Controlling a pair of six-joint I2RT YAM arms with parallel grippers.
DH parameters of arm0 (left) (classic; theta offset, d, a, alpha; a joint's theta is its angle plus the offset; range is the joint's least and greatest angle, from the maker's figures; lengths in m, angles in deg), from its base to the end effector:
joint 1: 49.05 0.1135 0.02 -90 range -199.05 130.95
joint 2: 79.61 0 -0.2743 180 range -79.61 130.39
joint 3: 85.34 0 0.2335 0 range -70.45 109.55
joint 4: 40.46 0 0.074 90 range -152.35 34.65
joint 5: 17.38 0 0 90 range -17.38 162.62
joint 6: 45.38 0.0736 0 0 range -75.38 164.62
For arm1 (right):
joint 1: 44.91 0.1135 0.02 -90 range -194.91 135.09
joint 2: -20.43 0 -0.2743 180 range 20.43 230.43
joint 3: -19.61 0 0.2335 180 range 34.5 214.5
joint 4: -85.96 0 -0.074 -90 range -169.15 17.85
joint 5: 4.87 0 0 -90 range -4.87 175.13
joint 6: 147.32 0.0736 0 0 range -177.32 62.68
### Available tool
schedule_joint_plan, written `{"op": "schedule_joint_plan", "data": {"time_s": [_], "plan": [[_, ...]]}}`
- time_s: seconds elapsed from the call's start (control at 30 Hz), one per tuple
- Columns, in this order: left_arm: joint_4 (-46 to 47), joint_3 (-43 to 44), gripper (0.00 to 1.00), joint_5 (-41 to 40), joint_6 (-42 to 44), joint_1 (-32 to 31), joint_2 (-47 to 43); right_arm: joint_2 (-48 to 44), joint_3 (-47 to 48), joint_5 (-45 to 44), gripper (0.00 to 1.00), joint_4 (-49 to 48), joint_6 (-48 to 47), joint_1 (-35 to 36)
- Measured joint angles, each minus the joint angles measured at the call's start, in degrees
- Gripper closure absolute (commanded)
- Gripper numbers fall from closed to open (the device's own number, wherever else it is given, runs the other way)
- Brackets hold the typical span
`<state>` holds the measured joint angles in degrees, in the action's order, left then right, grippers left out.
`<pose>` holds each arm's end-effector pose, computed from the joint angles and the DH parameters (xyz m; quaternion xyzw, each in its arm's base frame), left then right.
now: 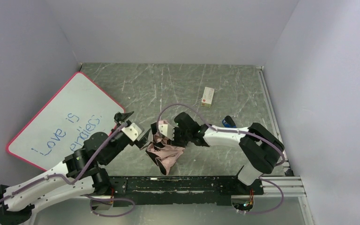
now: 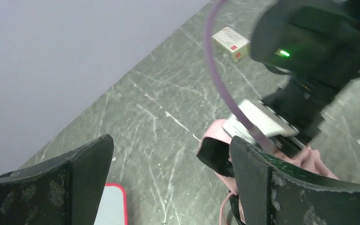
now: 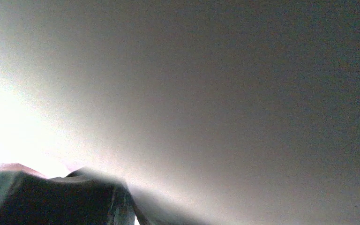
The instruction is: Put away the umbrella
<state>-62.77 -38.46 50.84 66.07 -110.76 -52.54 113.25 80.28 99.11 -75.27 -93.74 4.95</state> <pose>0.0893 -0.1083 0.3113 0.3730 0.6173 -0.1056 0.6845 0.1945 0.2583 0.1503 -0.6693 0.6547 0.1527 0.3163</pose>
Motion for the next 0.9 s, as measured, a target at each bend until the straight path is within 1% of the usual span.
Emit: {"op": "schedule_joint_plan", "data": {"time_s": [0.13, 0.2, 0.33, 0.43, 0.53, 0.6, 0.73, 0.9], "plan": [[0.3, 3.8, 0.03, -8.4, -4.3, 0.0, 6.2, -2.0, -3.5, -9.1, 0.91, -4.7, -1.4, 5.2], [0.3, 5.2, 0.03, -10.8, -5.3, 0.4, 9.6, -2.7, -5.4, -14.6, 0.91, -7.5, -2.1, 8.4], [-0.2, 9.2, 0.03, -10.6, -7.3, 4.0, 16.5, -2.9, -9.0, -26.4, 0.91, -13.6, -3.8, 15.0], [-1.2, 12.9, 0.03, -5.0, -9.0, 11.3, 21.7, -1.7, -11.1, -34.8, 0.91, -18.1, -5.4, 19.4], [-2.5, 15.5, 0.03, 4.3, -10.0, 18.9, 25.6, -0.2, -12.2, -41.2, 0.91, -21.7, -6.6, 22.7], [-3.0, 16.4, 0.03, 9.6, -10.0, 21.9, 27.8, 0.9, -12.8, -44.8, 0.91, -24.0, -7.5, 24.5], [-4.8, 16.0, 0.03, 20.4, -8.3, 23.2, 31.0, 3.2, -13.7, -50.8, 0.92, -27.7, -8.8, 27.5], [-6.2, 13.1, 0.03, 31.2, -5.7, 23.2, 30.7, 5.0, -14.4, -55.0, 0.93, -30.8, -9.9, 29.8]]}}
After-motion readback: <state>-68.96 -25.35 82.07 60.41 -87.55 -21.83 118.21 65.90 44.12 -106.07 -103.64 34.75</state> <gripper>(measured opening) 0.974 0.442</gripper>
